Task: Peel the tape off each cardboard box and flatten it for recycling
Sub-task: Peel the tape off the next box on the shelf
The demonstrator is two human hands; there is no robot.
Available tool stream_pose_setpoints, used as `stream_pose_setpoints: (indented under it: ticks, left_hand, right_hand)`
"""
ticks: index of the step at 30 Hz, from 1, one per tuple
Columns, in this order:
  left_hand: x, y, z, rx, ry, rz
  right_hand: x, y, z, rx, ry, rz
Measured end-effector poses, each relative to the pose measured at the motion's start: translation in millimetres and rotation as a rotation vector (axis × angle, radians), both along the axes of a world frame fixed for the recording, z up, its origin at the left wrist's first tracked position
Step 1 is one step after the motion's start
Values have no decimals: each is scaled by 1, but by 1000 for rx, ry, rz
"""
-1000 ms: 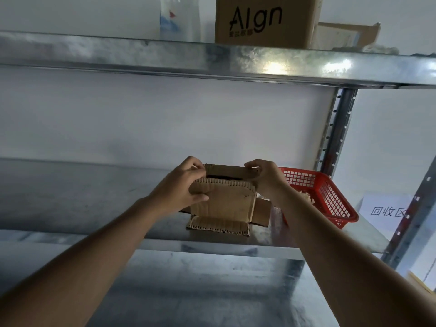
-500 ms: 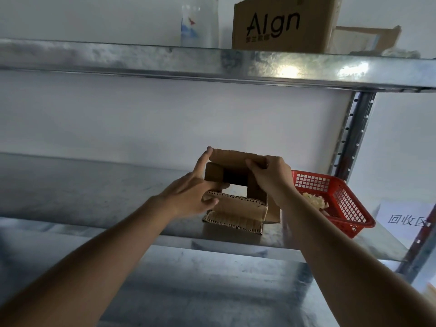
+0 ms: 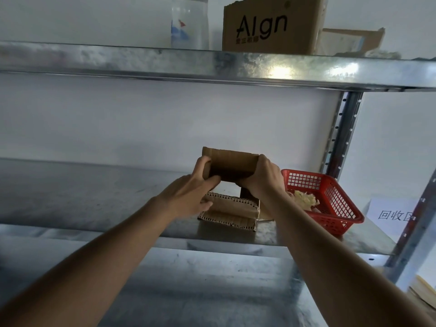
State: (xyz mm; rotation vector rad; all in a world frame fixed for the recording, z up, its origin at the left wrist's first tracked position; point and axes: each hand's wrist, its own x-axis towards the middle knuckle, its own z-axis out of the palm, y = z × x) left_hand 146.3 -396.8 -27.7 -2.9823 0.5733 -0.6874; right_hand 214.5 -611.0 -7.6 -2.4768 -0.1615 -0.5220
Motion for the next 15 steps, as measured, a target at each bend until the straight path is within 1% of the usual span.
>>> stream_pose_setpoints:
  ticks: [3,5,9,13,15]
  left_hand:
    - [4,7,-9,-165,-50,3]
    - [7,11,-13,-307,-92,-12]
    - [16,19,-13,-589,-109,7]
    - [23,37,-12,-701,-167,4]
    - [26,45,-11,-754,-123,-6]
  right_hand:
    - [0,-1,-1,54,-25,-3]
    - [-2,-1,-1,125,-38,23]
    - [-5,2,-1,290,-69,89]
    - [1,-4,-1,468,-86,31]
    - [5,-8,-3,538,-82,7]
